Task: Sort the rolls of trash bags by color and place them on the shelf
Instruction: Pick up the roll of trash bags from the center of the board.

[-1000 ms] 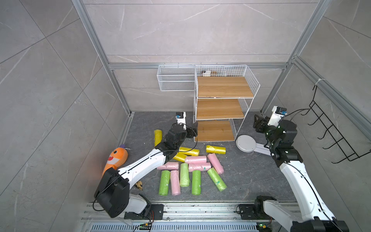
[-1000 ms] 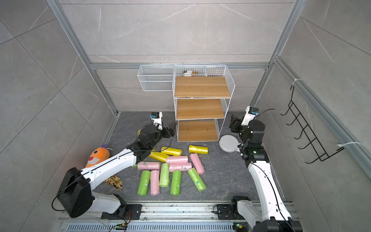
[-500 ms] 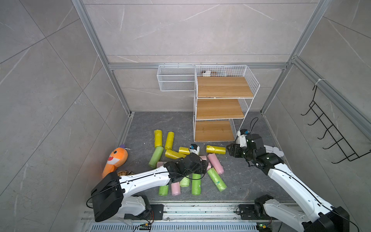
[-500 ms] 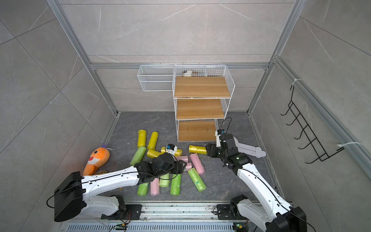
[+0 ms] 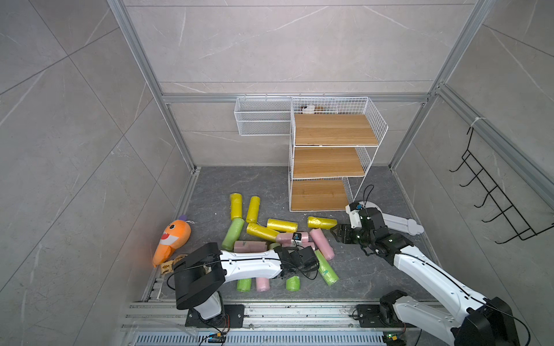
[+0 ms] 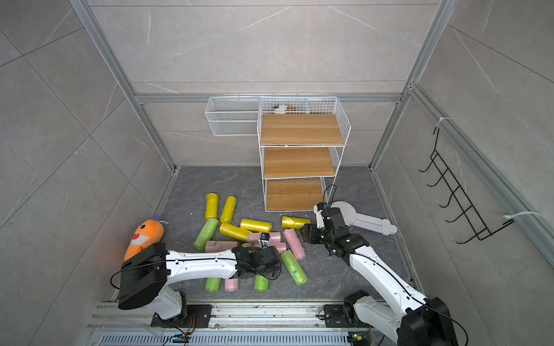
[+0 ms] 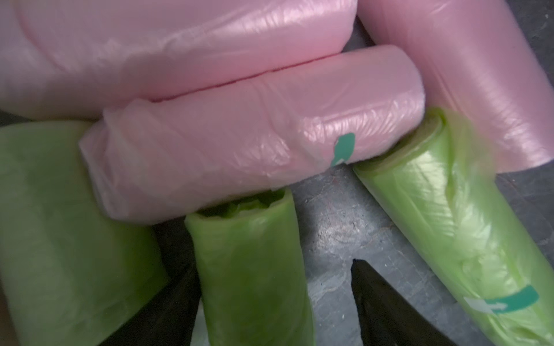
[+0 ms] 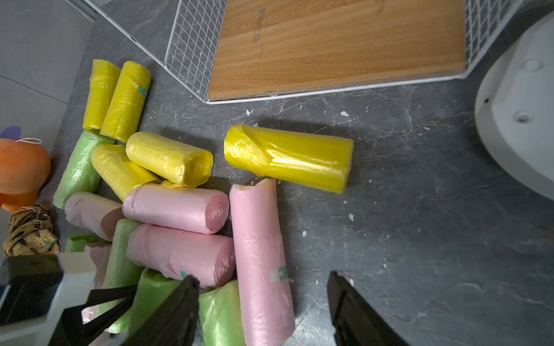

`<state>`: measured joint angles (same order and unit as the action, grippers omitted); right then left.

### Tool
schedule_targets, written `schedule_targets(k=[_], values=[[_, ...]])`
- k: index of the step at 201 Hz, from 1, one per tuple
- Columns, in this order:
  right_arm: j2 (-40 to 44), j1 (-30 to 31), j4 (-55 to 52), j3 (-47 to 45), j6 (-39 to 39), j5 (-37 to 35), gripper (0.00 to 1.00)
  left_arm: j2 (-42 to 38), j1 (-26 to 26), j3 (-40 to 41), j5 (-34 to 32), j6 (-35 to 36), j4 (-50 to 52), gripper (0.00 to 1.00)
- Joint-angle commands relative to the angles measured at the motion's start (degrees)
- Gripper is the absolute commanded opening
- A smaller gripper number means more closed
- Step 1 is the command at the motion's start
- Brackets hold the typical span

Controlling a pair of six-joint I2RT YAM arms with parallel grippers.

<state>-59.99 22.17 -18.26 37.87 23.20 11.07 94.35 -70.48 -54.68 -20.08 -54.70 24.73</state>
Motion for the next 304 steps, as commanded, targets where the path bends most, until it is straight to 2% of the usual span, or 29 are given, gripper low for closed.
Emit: schedule_targets(k=[1,38,66,80,110,141,158,184,212,227,244,272,304], values=[[1.9,0.4,1.3,-1.2,0.8,1.5,0.72,3.6,0.0,-3.6,-5.4,-0.3,2.5,0.81],[2.4,0.4,0.6,-1.3,0.4,2.0,0.73,9.1,0.6,-6.7,-8.4,0.1,4.3,0.69],[2.9,0.3,-1.3,-0.6,-0.7,1.7,0.74,8.9,0.4,-6.2,-7.5,-1.1,2.7,0.52],[3.6,0.3,-2.5,-0.2,-1.3,1.2,0.74,7.0,0.4,-5.6,-6.9,-1.3,1.5,0.45],[5.4,0.3,-6.2,1.9,-2.8,0.9,0.75,0.5,0.4,-5.3,-6.9,-0.7,-0.2,0.4],[9.2,0.4,-6.5,4.8,-1.8,5.9,0.8,-10.9,3.0,-5.1,-8.2,2.2,-4.9,0.35],[10.2,0.4,-2.3,6.0,1.9,10.5,0.84,-17.0,6.2,-3.5,-10.8,4.0,-11.3,0.35],[8.7,0.4,9.8,6.2,10.7,20.0,0.85,-22.9,13.1,-2.1,-9.0,5.6,-22.0,0.33],[6.5,1.0,29.5,3.6,24.6,24.2,0.88,-27.2,18.7,-1.3,-8.9,3.9,-32.8,0.33],[3.8,2.3,36.7,4.2,30.1,24.8,0.9,-28.5,20.3,-0.3,-9.1,2.3,-38.8,0.33],[2.2,5.4,40.5,5.4,32.3,22.8,0.94,-29.2,20.6,0.4,-11.2,1.4,-44.1,0.33],[0.6,11.8,40.4,7.5,30.8,16.4,0.98,-30.1,20.6,2.8,-12.8,-2.2,-51.7,0.33],[-3.4,15.7,42.9,9.6,30.2,13.2,0.99,-31.2,20.6,5.4,-12.4,-8.7,-57.9,0.33]])
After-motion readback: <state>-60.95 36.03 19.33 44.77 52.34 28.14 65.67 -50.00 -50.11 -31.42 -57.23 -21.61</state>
